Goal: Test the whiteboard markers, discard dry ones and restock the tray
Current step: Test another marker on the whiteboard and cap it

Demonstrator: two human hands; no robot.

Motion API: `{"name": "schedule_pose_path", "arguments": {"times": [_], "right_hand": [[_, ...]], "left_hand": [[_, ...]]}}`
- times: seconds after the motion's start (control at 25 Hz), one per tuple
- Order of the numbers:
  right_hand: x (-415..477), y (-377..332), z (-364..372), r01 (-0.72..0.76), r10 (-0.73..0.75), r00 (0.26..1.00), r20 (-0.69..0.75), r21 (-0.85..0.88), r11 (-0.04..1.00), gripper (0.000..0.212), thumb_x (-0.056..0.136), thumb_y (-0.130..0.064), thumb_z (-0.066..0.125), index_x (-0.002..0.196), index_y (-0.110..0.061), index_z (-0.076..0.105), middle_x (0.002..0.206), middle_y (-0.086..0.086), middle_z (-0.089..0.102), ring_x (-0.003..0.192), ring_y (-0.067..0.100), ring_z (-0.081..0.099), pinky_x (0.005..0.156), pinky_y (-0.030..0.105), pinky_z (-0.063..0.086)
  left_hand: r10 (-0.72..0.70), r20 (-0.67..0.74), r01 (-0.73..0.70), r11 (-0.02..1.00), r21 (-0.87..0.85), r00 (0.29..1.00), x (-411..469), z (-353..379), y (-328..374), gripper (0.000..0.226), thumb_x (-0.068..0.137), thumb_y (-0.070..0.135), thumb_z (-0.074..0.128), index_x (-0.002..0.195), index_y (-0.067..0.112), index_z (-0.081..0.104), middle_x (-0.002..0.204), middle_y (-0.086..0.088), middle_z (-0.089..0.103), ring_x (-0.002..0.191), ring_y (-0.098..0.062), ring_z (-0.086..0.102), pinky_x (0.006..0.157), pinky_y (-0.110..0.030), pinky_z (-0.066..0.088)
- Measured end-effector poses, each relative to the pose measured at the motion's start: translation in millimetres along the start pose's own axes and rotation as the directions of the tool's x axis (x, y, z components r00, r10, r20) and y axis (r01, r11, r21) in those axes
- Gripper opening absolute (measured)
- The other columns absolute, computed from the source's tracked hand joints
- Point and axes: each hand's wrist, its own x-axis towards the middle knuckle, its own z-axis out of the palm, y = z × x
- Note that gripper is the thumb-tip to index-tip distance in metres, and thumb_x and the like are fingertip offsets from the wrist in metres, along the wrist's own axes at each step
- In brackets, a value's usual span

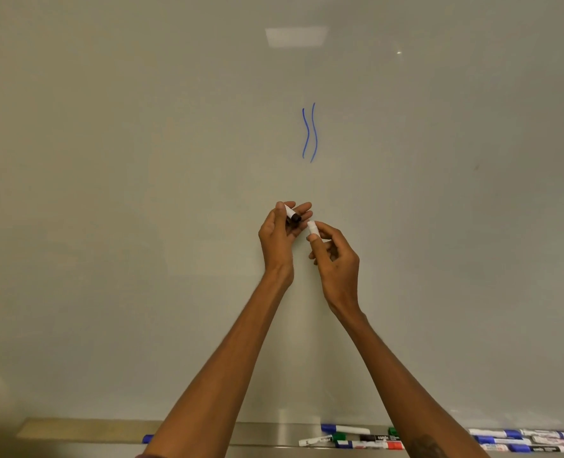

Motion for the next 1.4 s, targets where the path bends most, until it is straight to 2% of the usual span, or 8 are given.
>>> {"name": "schedule_pose_path", "arguments": {"times": [0.16,0.32,0.52,0.72,0.88,1.08,1.24,1.4], "right_hand": [[-3,-5,7,0.000,0.000,1.000,0.019,-0.004,1.000,0.021,0.098,-0.024,0.060,0.118,-0.028,0.064,0.093,-0.012,0.067,0.069,0.024,0.059,0.064,0.038,0.055],[-8,-5,9,-0.005,0.005,0.999,0.035,-0.020,1.000,0.021,0.097,-0.024,0.059,0.117,-0.031,0.064,0.097,-0.014,0.067,0.073,0.016,0.060,0.069,0.041,0.056],[-19,-3,10,-0.021,0.024,0.997,0.072,-0.034,0.999,0.024,0.098,-0.021,0.060,0.120,-0.025,0.066,0.099,-0.013,0.068,0.076,0.009,0.059,0.071,0.033,0.054],[-24,4,9,0.009,0.001,0.996,0.085,-0.123,0.992,0.026,0.095,-0.017,0.063,0.120,-0.010,0.067,0.106,0.000,0.070,0.088,-0.003,0.058,0.077,0.011,0.047],[-31,12,13,-0.004,0.016,0.996,0.083,-0.140,0.990,0.031,0.092,-0.017,0.066,0.121,-0.007,0.066,0.111,0.005,0.070,0.094,0.002,0.062,0.086,0.015,0.051],[-40,15,19,-0.015,0.022,0.998,0.051,-0.135,0.991,0.032,0.091,-0.019,0.067,0.121,-0.007,0.066,0.112,0.003,0.070,0.097,0.006,0.064,0.088,0.013,0.051],[-45,18,27,-0.097,0.101,0.994,0.041,-0.094,0.991,0.031,0.094,-0.026,0.063,0.121,-0.012,0.068,0.111,-0.002,0.071,0.099,0.012,0.065,0.088,0.031,0.057],[-48,18,31,-0.164,0.165,0.986,0.029,-0.034,0.986,0.029,0.096,-0.024,0.061,0.120,-0.011,0.069,0.109,0.003,0.072,0.092,0.017,0.066,0.078,0.016,0.054]], "left_hand": [[-0.139,-0.008,0.137,0.985,-0.107,0.990,-5,-1,1,0.041,0.106,0.031,0.042,0.125,-0.002,0.055,0.112,-0.016,0.073,0.106,-0.029,0.070,0.099,-0.046,0.052],[-0.188,-0.029,0.183,0.974,-0.134,0.982,-11,-6,3,0.039,0.105,0.030,0.043,0.128,0.000,0.055,0.112,-0.017,0.072,0.107,-0.028,0.070,0.095,-0.043,0.055],[-0.176,-0.025,0.174,0.983,-0.064,0.984,-20,-12,3,0.034,0.105,0.029,0.045,0.122,0.003,0.058,0.110,-0.017,0.073,0.105,-0.027,0.071,0.098,-0.049,0.053],[-0.099,-0.028,0.101,0.992,0.078,0.995,-28,-20,4,0.030,0.105,0.025,0.045,0.120,0.005,0.062,0.104,-0.012,0.075,0.100,-0.026,0.072,0.088,-0.035,0.058],[-0.027,-0.048,0.035,0.985,0.171,0.998,-34,-28,2,0.026,0.104,0.023,0.048,0.117,0.008,0.064,0.099,-0.007,0.076,0.094,-0.022,0.074,0.079,-0.026,0.059],[0.019,-0.035,-0.010,0.966,0.257,0.999,-38,-39,2,0.023,0.102,0.029,0.051,0.113,0.013,0.065,0.099,-0.003,0.077,0.097,-0.021,0.073,0.085,-0.030,0.058],[0.011,-0.023,-0.003,0.953,0.304,1.000,-41,-44,2,0.020,0.102,0.031,0.051,0.112,0.017,0.062,0.102,-0.001,0.077,0.099,-0.019,0.073,0.091,-0.034,0.058],[0.002,0.026,-0.012,0.918,0.395,1.000,-38,-52,2,0.025,0.103,0.033,0.049,0.114,0.015,0.061,0.104,-0.002,0.076,0.101,-0.017,0.072,0.095,-0.042,0.056]]}}
